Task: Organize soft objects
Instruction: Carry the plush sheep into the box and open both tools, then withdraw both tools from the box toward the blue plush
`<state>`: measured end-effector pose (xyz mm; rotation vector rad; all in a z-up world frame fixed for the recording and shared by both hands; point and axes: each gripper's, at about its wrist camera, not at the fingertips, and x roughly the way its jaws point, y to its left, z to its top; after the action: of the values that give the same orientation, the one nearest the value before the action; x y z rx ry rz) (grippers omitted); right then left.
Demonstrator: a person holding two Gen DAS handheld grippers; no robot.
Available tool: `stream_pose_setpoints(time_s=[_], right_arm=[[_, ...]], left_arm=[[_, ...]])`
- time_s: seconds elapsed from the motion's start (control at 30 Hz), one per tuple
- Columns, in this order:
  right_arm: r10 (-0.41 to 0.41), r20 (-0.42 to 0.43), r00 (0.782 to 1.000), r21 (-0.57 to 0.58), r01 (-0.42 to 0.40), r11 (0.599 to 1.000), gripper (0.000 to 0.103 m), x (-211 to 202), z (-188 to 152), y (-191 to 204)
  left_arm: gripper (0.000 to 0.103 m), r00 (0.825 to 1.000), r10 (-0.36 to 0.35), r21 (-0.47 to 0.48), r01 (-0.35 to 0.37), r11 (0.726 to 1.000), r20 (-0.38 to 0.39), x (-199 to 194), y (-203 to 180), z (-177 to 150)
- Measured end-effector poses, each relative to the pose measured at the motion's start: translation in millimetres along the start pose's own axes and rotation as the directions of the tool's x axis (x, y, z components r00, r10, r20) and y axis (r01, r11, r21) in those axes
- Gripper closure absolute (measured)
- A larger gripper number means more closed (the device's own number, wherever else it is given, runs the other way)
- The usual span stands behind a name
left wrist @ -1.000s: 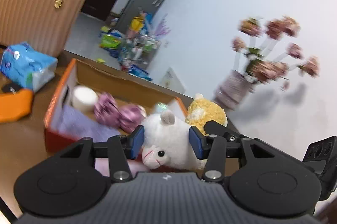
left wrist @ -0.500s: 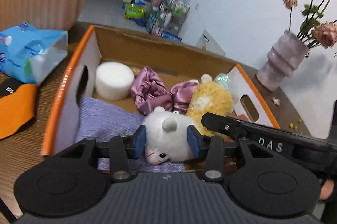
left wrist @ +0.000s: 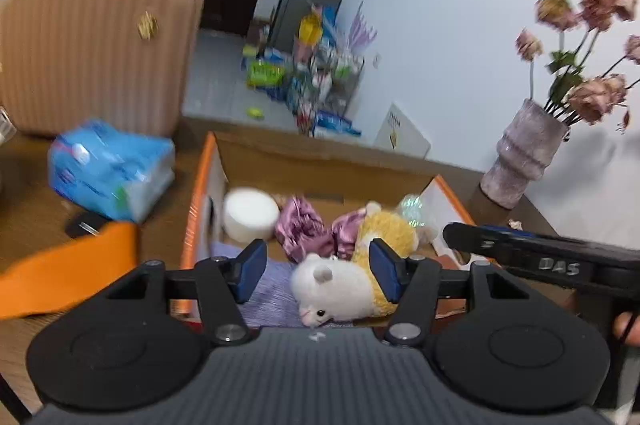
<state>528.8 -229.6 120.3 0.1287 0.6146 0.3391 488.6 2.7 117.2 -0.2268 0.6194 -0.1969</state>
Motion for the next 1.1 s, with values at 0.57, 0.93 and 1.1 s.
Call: stream_pose_setpoints(time_s=[0.57, 0.93, 1.1], right_arm=[[-0.024, 0.162, 0.987, -0.09, 0.039, 0.995, 0.03, -157.9, -63.4, 19.3], [0.023, 0.257, 0.966, -0.083, -0.001, 0.997, 0.022, -243.2, -218.2, 40.8], [0.019, 0.242, 0.97, -0.089, 0.003, 0.996, 0.021, -246.4, -231.9, 41.0]], left_arm=[[0.019, 0.982, 0.076, 0.149, -0.102, 0.984, 0.172, -147.9, -18.3, -70.1], [0.013, 0.991, -0.02, 0.078, 0.01, 0.997, 0.13, -224.3, -18.5, -213.1], [0.013, 0.991, 0.023, 0.067, -0.033, 0.997, 0.135, -224.4, -11.9, -212.7]])
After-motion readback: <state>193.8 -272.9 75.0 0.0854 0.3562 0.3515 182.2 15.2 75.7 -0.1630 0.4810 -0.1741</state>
